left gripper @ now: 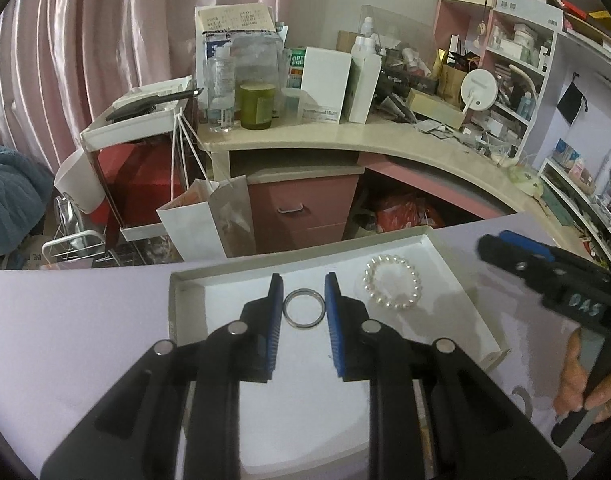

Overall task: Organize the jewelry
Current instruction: 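Carry both items to the white tray and open both tools to drop them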

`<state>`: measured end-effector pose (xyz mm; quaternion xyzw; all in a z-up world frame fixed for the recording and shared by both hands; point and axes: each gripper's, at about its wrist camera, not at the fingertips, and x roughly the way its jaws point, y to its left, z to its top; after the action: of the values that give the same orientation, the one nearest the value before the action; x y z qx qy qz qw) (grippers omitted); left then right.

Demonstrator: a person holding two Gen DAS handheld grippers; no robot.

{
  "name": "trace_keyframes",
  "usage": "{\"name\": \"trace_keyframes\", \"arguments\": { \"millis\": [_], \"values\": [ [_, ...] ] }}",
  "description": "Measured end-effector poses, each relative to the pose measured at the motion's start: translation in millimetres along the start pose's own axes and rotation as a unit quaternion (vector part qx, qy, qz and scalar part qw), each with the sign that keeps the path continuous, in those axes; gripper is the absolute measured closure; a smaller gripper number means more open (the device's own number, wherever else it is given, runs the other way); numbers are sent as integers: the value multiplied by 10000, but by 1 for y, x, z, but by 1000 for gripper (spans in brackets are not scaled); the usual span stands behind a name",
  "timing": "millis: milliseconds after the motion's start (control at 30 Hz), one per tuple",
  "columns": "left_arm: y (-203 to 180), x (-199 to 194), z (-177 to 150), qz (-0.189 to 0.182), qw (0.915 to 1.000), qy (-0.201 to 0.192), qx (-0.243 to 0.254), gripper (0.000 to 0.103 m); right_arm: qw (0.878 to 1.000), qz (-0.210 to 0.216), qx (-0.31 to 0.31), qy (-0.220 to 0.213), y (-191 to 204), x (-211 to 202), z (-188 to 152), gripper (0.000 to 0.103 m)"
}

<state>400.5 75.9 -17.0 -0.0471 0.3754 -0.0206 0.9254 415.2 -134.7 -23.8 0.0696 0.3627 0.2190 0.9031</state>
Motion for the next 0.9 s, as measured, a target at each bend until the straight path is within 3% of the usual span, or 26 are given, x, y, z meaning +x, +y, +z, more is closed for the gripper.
{"name": "trace_keyframes", "arguments": {
  "millis": [300, 333, 367, 400, 467, 667, 900],
  "values": [
    [-6, 19, 3, 23, 10000, 77, 49, 81, 9993, -169, 320, 14, -23, -13, -11, 44],
    [-7, 21, 3, 63, 9999, 71, 55, 77, 9993, -174, 331, 6, -25, -15, -12, 44],
    [-6, 22, 4, 102, 9999, 68, 56, 64, 9992, -187, 346, -10, -26, -18, -14, 44],
    [-5, 22, 4, 151, 9999, 47, 43, 57, 9992, -197, 358, -24, -27, -21, -15, 44],
    [-3, 17, 3, 220, 9998, -26, -8, 51, 9989, -238, 407, -83, -31, -29, -19, 44],
    [16, -29, -9, 372, 9982, -337, -332, 41, 9972, -401, 553, -311, -40, -65, -34, 44],
    [35, -108, -69, 874, 9926, -649, -542, 27, 9951, -679, 567, -439, -41, -111, -72, 44]
  ]
}}
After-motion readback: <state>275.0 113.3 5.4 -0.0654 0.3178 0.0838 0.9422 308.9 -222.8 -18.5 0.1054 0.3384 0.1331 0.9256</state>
